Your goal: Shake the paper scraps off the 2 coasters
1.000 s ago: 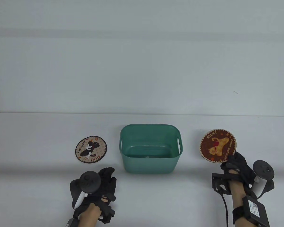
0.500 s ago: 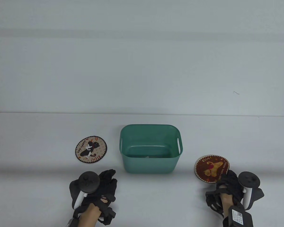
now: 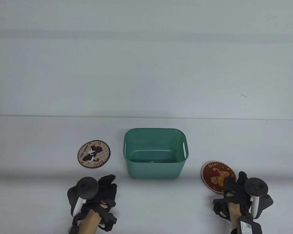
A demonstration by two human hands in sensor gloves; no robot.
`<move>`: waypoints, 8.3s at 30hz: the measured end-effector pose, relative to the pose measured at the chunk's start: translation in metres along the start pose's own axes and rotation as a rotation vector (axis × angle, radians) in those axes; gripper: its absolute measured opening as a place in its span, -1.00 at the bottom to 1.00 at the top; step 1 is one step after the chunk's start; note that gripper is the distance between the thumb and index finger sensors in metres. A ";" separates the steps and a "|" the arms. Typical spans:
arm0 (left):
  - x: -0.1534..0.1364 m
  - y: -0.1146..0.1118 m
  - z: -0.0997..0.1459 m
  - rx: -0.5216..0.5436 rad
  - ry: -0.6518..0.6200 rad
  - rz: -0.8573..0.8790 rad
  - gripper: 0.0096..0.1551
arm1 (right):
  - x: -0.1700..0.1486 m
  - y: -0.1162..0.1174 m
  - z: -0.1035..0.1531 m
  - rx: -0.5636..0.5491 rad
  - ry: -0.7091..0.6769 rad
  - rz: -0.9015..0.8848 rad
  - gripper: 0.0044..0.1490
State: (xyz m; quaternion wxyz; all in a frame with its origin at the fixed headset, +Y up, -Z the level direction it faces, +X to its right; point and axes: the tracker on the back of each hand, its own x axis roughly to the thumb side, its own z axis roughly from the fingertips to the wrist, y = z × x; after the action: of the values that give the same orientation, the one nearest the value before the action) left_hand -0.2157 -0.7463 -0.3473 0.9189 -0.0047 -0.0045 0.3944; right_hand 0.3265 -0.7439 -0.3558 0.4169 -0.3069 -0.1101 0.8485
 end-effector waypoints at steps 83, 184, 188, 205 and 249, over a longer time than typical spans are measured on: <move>-0.037 0.133 -0.061 0.293 0.281 0.704 -0.49 | 0.069 0.067 0.104 0.389 -0.436 0.271 -0.27; 0.165 0.027 -0.132 -0.110 -0.021 0.036 -0.54 | 0.064 0.016 0.062 0.343 -0.541 0.192 -0.34; 0.169 0.022 -0.134 -0.047 -0.016 0.113 -0.55 | 0.057 0.011 0.056 0.346 -0.527 0.184 -0.35; 0.170 0.032 -0.132 -0.096 0.030 -0.051 -0.56 | 0.056 0.008 0.057 0.380 -0.532 0.160 -0.37; 0.151 0.021 -0.132 -0.002 -0.043 0.129 -0.56 | 0.217 0.054 0.101 0.299 -0.828 0.297 -0.34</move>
State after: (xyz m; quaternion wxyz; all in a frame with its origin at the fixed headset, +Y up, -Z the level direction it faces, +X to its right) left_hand -0.1253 -0.6229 -0.4791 0.8912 0.0025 -0.0245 0.4529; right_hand 0.1292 -0.6025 -0.3933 0.2516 0.1086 -0.0984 0.9567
